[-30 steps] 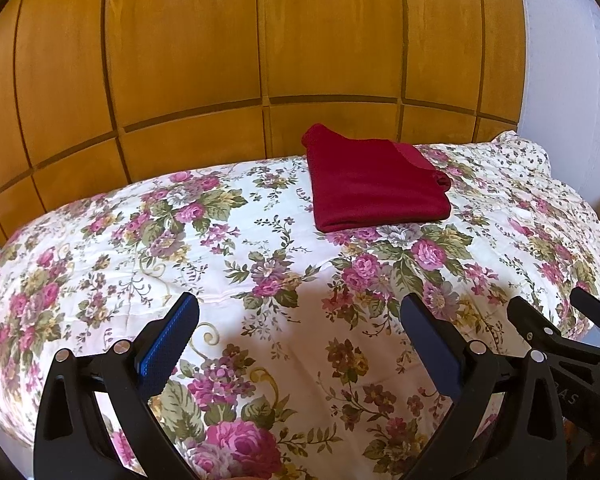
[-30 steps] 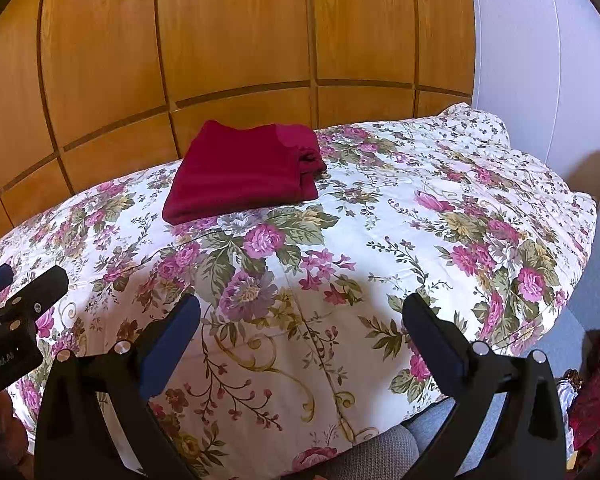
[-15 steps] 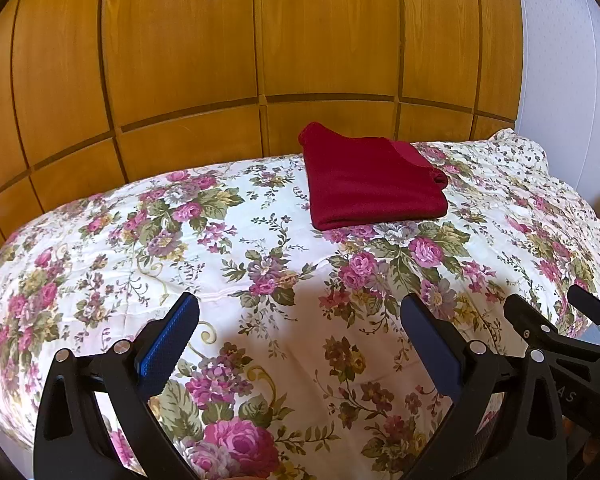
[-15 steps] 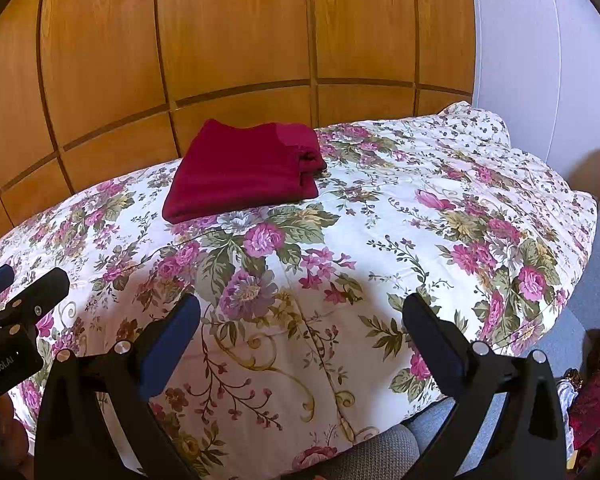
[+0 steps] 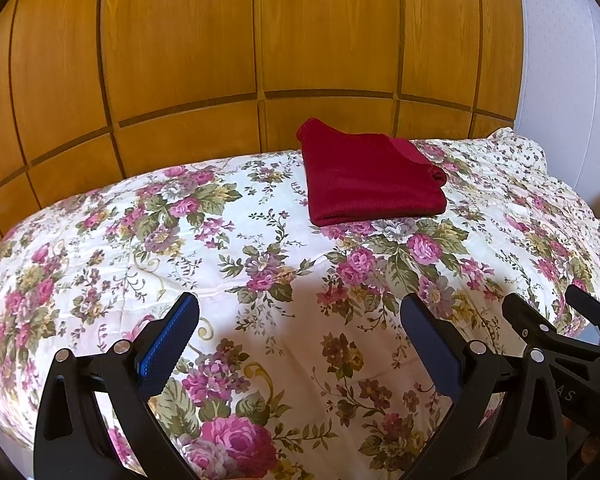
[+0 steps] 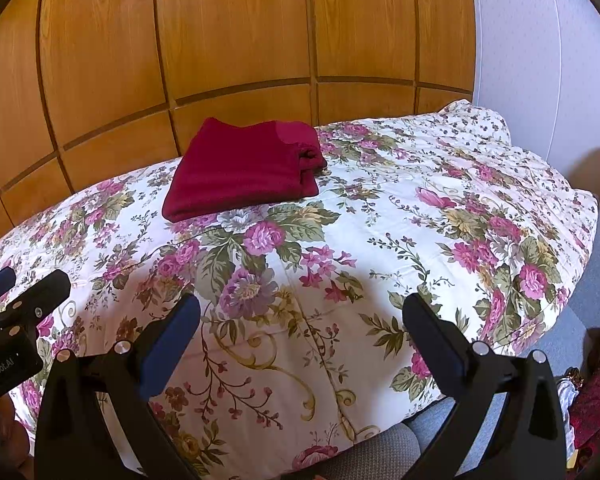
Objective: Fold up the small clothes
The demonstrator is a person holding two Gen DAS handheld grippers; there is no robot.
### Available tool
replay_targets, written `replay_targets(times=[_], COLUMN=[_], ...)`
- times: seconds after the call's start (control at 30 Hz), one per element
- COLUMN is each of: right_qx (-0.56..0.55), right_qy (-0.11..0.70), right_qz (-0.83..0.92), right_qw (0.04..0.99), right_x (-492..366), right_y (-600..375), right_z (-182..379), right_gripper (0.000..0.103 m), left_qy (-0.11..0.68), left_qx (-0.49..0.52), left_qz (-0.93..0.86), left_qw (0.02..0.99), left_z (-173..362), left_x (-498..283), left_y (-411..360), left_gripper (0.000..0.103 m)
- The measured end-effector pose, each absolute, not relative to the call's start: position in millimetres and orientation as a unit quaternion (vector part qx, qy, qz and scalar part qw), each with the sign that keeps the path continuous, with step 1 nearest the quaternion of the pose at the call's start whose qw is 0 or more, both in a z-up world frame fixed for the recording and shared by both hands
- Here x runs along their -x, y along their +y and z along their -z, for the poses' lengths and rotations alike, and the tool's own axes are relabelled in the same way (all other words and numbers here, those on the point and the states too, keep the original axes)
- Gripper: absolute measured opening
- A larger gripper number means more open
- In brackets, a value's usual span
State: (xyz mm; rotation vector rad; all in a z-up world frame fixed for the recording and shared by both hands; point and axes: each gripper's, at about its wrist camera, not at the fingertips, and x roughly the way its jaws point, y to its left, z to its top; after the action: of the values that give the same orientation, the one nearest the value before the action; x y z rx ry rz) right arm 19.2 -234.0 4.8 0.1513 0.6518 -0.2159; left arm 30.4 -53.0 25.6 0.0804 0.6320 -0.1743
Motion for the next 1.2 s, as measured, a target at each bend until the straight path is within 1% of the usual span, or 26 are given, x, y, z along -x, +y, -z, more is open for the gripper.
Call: replay_targets(times=[1.2], right_qx=[-0.077], right_qy=[0.327], right_qz=[0.108], right_qw=[0.936], right_x=[-20.2], right_y=[-229.7], right_z=[-1.9], right_gripper=[0.101], left_qy=[0.317], left_qx=[-0.028], left_qz=[0.094], left_qw=[0.943], left_z=[-20.6], left_x=[-32.1], left_y=[-47.5], left_gripper=[0.100])
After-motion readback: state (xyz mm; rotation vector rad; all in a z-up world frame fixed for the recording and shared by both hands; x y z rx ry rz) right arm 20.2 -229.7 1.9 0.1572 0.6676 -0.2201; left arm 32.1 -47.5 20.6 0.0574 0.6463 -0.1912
